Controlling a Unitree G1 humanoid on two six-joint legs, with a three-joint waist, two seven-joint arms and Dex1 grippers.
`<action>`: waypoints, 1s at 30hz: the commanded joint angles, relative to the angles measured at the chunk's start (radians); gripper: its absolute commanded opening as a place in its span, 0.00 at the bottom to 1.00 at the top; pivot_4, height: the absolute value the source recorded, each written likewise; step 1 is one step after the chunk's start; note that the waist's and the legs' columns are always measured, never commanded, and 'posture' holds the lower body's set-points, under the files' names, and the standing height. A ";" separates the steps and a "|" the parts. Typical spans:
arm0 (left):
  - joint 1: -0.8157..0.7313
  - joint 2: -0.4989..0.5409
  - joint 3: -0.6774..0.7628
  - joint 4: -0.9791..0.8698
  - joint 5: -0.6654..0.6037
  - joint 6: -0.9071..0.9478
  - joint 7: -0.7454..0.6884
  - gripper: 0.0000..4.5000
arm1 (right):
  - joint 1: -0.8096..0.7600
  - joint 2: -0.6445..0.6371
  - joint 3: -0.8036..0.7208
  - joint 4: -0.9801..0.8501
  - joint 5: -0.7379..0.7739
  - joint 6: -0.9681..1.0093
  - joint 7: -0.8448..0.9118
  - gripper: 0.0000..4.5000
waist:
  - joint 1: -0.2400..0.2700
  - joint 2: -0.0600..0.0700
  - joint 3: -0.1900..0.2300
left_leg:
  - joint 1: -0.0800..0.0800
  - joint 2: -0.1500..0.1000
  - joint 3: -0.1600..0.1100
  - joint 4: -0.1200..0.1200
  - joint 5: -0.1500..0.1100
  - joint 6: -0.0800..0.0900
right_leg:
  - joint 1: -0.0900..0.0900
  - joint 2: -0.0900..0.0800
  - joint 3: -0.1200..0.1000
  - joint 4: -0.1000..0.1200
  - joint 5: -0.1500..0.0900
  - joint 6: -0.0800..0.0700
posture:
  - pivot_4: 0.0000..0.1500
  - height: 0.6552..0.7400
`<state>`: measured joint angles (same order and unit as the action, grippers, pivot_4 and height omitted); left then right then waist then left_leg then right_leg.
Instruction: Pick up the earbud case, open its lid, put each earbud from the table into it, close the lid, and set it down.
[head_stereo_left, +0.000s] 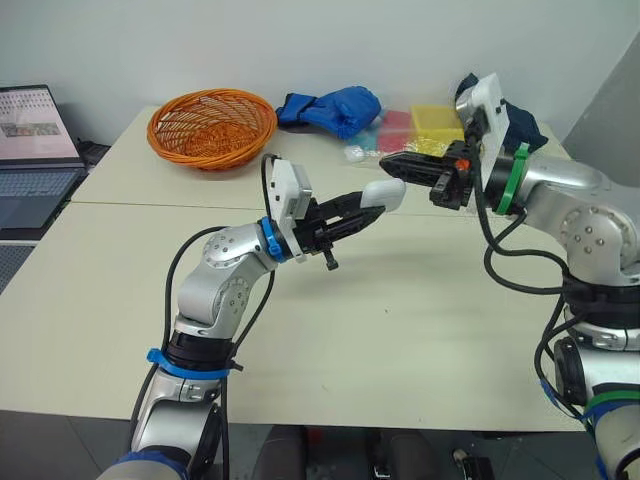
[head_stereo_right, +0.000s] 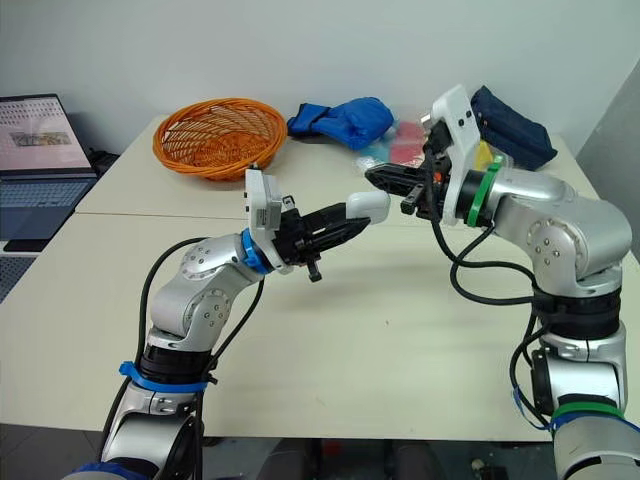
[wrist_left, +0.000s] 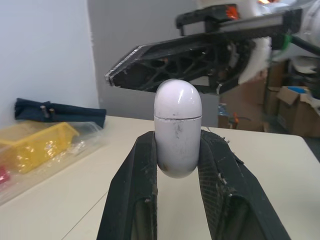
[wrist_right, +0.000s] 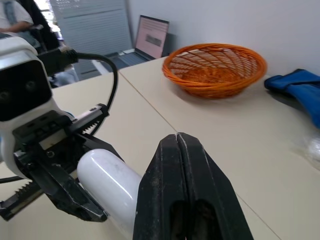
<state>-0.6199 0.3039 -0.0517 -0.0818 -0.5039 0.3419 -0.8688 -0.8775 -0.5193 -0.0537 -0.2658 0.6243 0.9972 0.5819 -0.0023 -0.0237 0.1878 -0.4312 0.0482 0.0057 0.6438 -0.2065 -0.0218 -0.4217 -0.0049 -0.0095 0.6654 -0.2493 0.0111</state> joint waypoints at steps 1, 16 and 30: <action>-0.024 -0.013 0.012 -0.033 -0.003 -0.018 0.020 0.17 | 0.001 0.048 -0.029 -0.100 -0.072 -0.113 -0.121 0.00 | -0.002 0.000 0.000 | 0.000 0.000 0.001 0.000 0.000 0.000 | 0.000 0.000 0.001 0.000 0.000 0.000 | 1.00 1.00; -0.059 -0.019 0.018 0.009 0.012 -0.052 0.022 0.17 | 0.146 0.223 -0.055 -0.291 0.076 0.108 -0.363 0.00 | 0.000 0.001 0.000 | 0.000 0.000 0.000 0.001 0.000 0.000 | 0.001 0.000 0.000 0.001 0.000 0.000 | 1.00 1.00; -0.053 0.020 0.014 0.017 0.031 -0.028 -0.005 0.17 | 0.145 0.069 -0.146 -0.275 0.154 -0.002 -0.172 0.29 | 0.000 0.001 0.000 | 0.000 0.000 0.000 0.001 0.000 0.000 | 0.001 0.000 0.000 0.000 0.000 0.000 | 1.00 1.00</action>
<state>-0.6479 0.3107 -0.0502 -0.0361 -0.4702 0.3248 -0.8646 -0.7081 -0.4200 -0.1364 -0.5382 0.7378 1.0271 0.3639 -0.0019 -0.0229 0.1873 -0.4312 0.0479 0.0055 0.6442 -0.2064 -0.0218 -0.4208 -0.0048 -0.0096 0.6650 -0.2491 0.0114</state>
